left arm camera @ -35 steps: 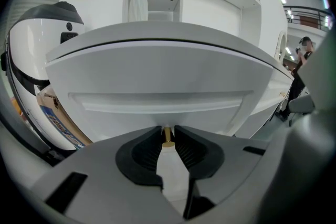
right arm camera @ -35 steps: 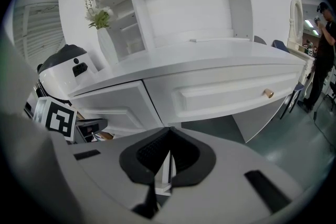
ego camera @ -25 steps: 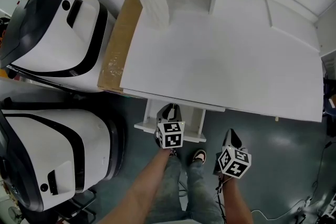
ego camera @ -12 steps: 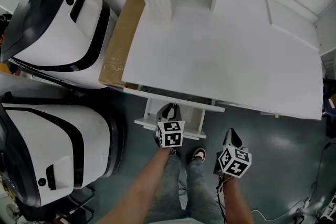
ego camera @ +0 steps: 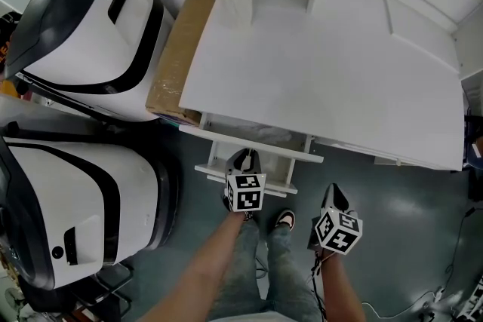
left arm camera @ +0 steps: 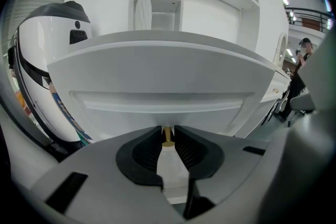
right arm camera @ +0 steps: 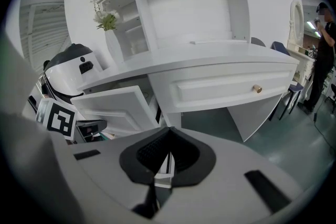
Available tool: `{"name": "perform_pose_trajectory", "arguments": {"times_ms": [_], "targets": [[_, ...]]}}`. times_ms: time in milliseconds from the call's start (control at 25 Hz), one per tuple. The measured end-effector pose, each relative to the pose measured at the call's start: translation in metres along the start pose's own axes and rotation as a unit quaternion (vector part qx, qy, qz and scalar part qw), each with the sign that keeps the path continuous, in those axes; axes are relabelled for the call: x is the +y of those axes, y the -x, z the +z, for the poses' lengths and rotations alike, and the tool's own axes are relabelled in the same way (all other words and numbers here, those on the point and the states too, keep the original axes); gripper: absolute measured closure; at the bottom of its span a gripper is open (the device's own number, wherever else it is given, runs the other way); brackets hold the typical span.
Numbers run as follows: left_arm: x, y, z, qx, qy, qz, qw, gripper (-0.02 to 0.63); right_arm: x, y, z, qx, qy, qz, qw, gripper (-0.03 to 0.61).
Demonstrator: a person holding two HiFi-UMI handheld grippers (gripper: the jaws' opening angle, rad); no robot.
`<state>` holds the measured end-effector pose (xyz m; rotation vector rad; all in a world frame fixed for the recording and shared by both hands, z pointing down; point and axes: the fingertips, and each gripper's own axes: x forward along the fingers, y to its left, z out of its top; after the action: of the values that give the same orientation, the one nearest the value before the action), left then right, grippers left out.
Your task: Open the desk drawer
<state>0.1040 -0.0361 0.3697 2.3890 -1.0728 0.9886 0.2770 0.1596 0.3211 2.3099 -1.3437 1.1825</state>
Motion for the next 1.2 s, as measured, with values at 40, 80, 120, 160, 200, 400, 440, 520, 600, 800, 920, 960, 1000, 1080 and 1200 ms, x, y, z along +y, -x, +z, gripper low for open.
{"name": "perform_pose_trajectory", "arguments": {"times_ms": [40,80,120,160,200,400,440,520,600,800,920,960,1000,1080,1200], "targets": [[0.0,0.002,-0.001,0.0,0.0,0.0,1.0,0.527,0.0,0.001,-0.001,0.0,0.0,0.0,1.0,0.571],[0.0,0.003,-0.003,0.0,0.0,0.0,1.0,0.528,0.0,0.002,-0.002,0.0,0.001,0.001,1.0,0.571],[0.0,0.005,-0.004,0.0,0.0,0.0,1.0,0.527,0.001,0.004,-0.003,-0.001,0.002,0.001,1.0,0.571],[0.0,0.006,-0.006,0.001,0.001,0.0,1.0,0.526,0.001,0.005,-0.004,-0.001,0.002,0.001,1.0,0.571],[0.0,0.008,-0.008,0.001,0.001,0.0,1.0,0.526,0.001,0.006,-0.005,-0.001,0.003,0.002,1.0,0.571],[-0.001,0.016,-0.016,0.003,0.004,-0.001,1.0,0.526,0.003,0.013,-0.01,-0.001,0.005,0.004,1.0,0.571],[-0.001,0.018,-0.018,0.003,0.004,-0.002,1.0,0.528,0.004,0.014,-0.012,-0.001,0.005,0.005,1.0,0.571],[-0.001,0.022,-0.022,0.004,0.005,-0.002,1.0,0.528,0.005,0.017,-0.015,-0.001,0.005,0.006,1.0,0.571],[-0.002,0.025,-0.026,0.004,0.004,-0.002,1.0,0.528,0.005,0.019,-0.019,0.0,0.005,0.007,1.0,0.571],[-0.002,0.034,-0.036,0.004,0.005,-0.003,1.0,0.527,0.008,0.024,-0.028,0.002,0.004,0.008,1.0,0.571],[-0.002,0.04,-0.043,0.007,0.008,-0.003,0.9999,0.528,0.011,0.027,-0.034,0.003,0.005,0.01,1.0,0.571],[-0.002,0.042,-0.045,0.008,0.008,-0.002,0.9999,0.528,0.011,0.028,-0.034,0.003,0.005,0.01,1.0,0.571],[-0.002,0.044,-0.047,0.008,0.008,-0.002,0.9999,0.528,0.012,0.029,-0.035,0.002,0.006,0.011,1.0,0.571],[-0.002,0.046,-0.05,0.009,0.009,-0.002,0.9999,0.527,0.014,0.03,-0.035,0.001,0.008,0.013,1.0,0.571],[-0.002,0.049,-0.054,0.011,0.009,-0.002,0.9999,0.528,0.016,0.031,-0.036,0.0,0.01,0.015,1.0,0.571]]}}
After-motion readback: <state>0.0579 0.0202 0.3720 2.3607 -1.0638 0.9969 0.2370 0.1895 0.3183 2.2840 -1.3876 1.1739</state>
